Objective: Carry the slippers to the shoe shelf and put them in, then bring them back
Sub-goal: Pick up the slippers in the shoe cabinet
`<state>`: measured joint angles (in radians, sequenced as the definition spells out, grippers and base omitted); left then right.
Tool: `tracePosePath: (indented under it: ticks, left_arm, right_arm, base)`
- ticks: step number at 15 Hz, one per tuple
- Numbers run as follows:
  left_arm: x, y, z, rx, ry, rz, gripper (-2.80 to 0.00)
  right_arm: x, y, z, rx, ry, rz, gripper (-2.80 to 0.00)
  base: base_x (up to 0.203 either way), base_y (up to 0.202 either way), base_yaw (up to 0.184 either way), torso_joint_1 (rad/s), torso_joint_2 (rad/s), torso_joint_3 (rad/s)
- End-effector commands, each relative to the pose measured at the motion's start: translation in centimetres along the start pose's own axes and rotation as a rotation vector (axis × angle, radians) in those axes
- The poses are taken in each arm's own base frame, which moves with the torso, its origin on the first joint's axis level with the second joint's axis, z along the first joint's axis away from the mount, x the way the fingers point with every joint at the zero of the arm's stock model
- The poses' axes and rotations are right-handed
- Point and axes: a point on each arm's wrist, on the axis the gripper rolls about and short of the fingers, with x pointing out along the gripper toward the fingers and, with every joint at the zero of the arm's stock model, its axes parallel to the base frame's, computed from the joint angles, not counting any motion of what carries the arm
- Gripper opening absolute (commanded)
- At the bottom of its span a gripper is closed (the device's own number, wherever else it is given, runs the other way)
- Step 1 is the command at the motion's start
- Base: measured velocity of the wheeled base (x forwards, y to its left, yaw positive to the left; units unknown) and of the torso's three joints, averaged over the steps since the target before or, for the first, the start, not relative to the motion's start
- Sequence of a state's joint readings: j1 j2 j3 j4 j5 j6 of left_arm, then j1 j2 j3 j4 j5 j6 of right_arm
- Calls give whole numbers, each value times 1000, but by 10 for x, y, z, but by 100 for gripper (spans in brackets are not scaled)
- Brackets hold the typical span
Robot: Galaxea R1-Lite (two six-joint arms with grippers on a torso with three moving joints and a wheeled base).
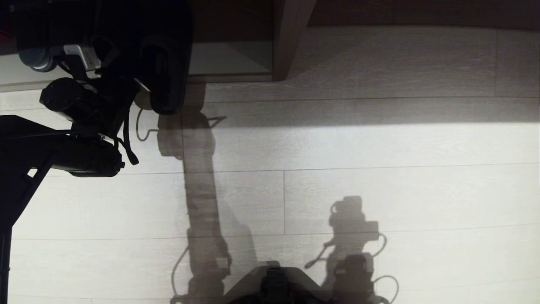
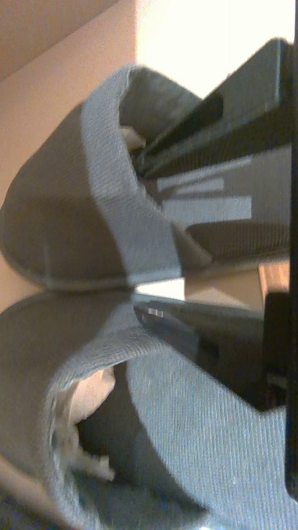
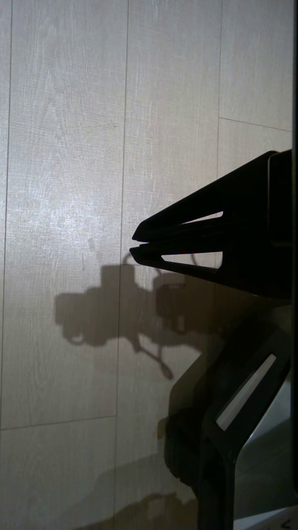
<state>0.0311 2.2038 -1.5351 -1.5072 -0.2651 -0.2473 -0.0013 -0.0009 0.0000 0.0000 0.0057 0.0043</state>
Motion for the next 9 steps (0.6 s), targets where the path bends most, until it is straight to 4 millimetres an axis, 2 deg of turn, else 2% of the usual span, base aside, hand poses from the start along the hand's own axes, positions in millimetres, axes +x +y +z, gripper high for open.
tracePosePath:
  ticks: [1, 5, 9]
  left_arm:
    - [1, 4, 1, 8, -23, 0, 0]
    - [3, 16, -14, 31, -43, 4, 0]
    - [5, 20, -20, 40, -59, 1, 0]
  right_arm:
    - [0, 0, 0, 0, -1, 2, -280]
    - [0, 0, 0, 0, -1, 2, -280]
    - [0, 0, 0, 0, -1, 0, -280]
  base:
    - [0, 0, 0, 0, 0, 0]
    - [0, 0, 0, 0, 0, 0]
    - [0, 0, 0, 0, 0, 0]
